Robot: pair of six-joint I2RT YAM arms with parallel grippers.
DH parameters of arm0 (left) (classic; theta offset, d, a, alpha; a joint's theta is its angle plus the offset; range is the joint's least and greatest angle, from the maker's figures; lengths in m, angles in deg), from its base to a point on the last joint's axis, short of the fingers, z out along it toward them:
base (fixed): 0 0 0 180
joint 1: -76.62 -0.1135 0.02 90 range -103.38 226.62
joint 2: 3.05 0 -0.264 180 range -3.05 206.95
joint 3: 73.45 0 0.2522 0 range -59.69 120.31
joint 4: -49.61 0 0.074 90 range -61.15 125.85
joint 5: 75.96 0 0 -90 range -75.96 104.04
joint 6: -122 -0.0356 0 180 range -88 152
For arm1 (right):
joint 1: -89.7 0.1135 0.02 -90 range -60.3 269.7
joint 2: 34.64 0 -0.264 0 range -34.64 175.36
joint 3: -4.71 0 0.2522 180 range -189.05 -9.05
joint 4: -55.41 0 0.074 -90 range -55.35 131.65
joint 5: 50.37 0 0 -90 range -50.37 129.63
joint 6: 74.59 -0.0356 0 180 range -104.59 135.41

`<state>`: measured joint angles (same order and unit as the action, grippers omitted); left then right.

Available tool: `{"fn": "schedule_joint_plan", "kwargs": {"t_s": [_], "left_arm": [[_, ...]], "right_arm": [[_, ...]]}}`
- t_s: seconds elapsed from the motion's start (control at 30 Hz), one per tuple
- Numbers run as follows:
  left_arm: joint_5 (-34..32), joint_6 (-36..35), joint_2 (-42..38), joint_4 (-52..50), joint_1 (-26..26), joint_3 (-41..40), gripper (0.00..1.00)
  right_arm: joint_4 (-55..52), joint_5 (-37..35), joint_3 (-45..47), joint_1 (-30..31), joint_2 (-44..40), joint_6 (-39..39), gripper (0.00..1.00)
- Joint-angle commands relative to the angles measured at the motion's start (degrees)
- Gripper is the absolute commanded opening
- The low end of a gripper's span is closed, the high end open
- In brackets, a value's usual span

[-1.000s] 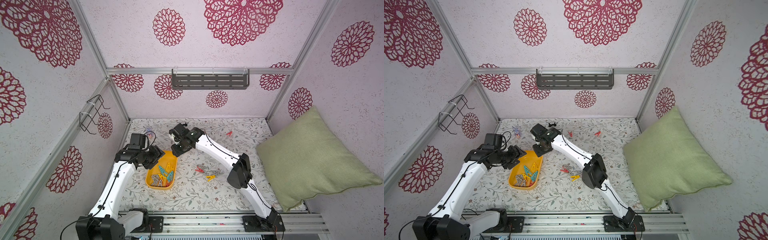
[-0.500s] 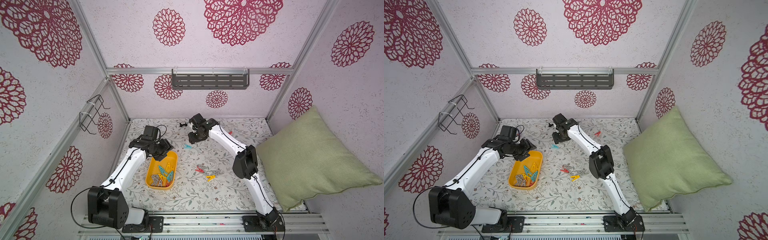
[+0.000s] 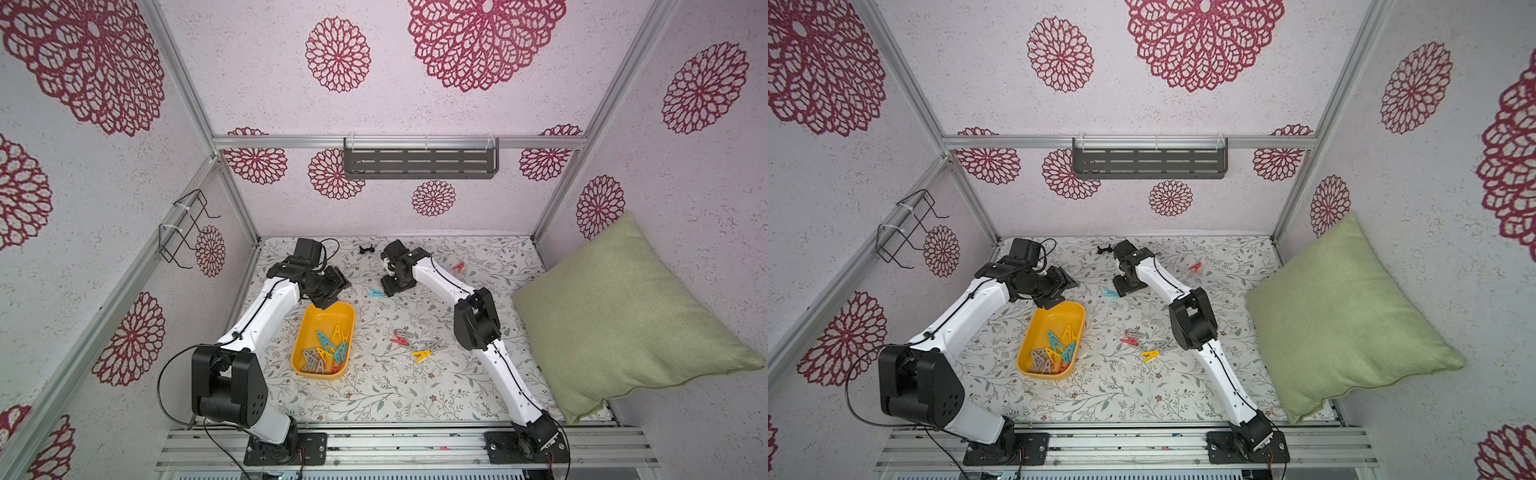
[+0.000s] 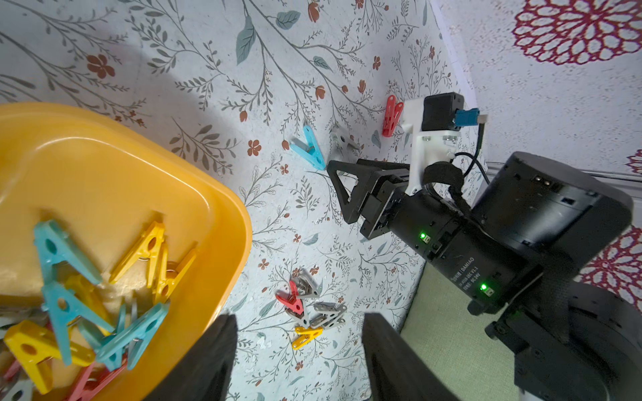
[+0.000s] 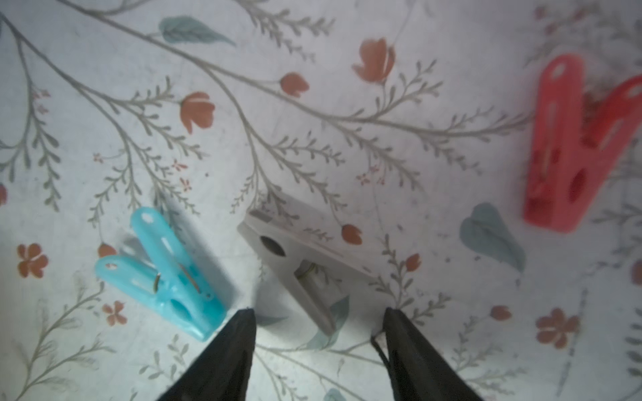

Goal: Put the clothespins into the storage box
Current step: Pick up the clothespin from the center of the board.

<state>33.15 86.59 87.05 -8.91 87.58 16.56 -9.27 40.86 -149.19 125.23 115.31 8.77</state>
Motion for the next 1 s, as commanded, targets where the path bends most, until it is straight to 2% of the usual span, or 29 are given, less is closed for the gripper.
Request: {"fn": "schedule_joint_plan", "kwargs": {"t_s": [0.0,0.43,0.5,0.6,0.83,0.97], "left_arm": [[0.92,-1.32,1.33,-0.73,0.2,1.95,0.64],[0.75,-1.48,2.44,-0.97,0.18,2.65,0.64],[0.61,-1.41,2.14,-1.19,0.2,2.37,0.64],[0.49,-1.38,1.55,-1.26,0.24,1.85,0.64],[-0.27,-1.15,-0.9,-1.85,0.11,0.68,0.64],[-0.91,-1.24,-3.0,-2.16,-0.39,-0.11,0.64]], "right_arm": [[0.11,-0.14,-1.98,-0.72,0.57,1.71,0.65],[0.81,4.56,-1.81,0.3,2.27,1.32,0.43],[0.91,4.56,-1.87,0.76,2.45,1.27,0.37],[0.97,4.48,-1.87,1.53,2.63,1.18,0.32],[1.3,4.91,-2.11,2.15,0.7,-0.61,0.09],[1.17,3.91,-2.33,2.94,-3.03,-1.12,0.05]]}}
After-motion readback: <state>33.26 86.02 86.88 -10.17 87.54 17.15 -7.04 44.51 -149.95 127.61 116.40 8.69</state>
